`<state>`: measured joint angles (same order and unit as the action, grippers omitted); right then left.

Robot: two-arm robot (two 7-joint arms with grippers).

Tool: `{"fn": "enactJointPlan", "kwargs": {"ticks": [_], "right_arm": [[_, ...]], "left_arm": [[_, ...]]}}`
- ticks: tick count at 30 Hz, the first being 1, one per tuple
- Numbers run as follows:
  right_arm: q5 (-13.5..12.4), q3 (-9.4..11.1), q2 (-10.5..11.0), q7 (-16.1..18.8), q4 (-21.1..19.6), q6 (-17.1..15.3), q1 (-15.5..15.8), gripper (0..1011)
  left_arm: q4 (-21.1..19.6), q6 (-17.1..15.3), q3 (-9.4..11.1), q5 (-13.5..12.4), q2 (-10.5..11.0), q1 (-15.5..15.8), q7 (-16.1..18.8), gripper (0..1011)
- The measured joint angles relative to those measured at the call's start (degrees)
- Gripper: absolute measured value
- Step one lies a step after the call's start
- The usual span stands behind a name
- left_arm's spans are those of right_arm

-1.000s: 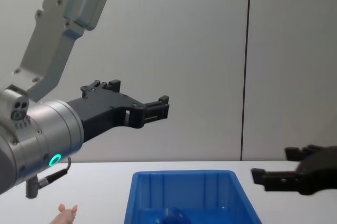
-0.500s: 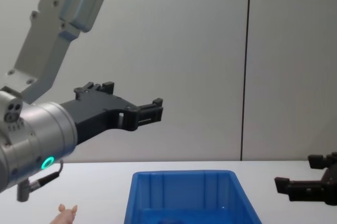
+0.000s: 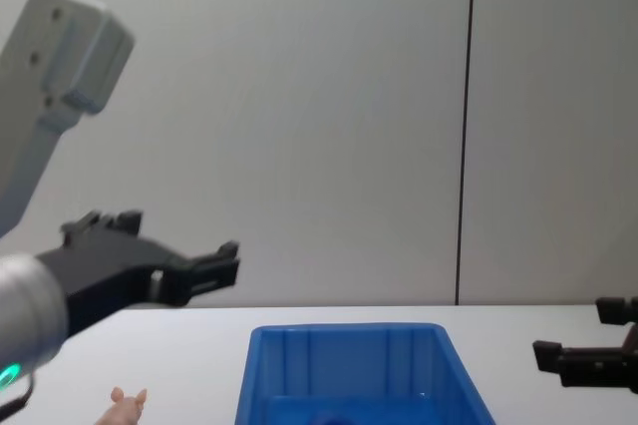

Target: Pick up the two dolls from the table and place them into the box.

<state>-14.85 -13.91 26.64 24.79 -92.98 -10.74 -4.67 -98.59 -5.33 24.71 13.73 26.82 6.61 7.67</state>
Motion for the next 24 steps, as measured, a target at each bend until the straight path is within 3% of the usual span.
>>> {"fn": "enactJointPlan", "kwargs": {"ticks": [11,24], "right_arm": [[-0.11,0.12,0.24,-0.07,-0.12,0.08,0.24,1001],[-0.16,0.19,0.34,-0.11,-0.19,0.11,0.33,1001]], "left_arm": [[-0.75,-1.0,-1.04,3.87,2.92,-4.15,2.57,1001],[2.6,-0.07,-2.17,8.1,3.98,-5.89,0.93,1001]]}}
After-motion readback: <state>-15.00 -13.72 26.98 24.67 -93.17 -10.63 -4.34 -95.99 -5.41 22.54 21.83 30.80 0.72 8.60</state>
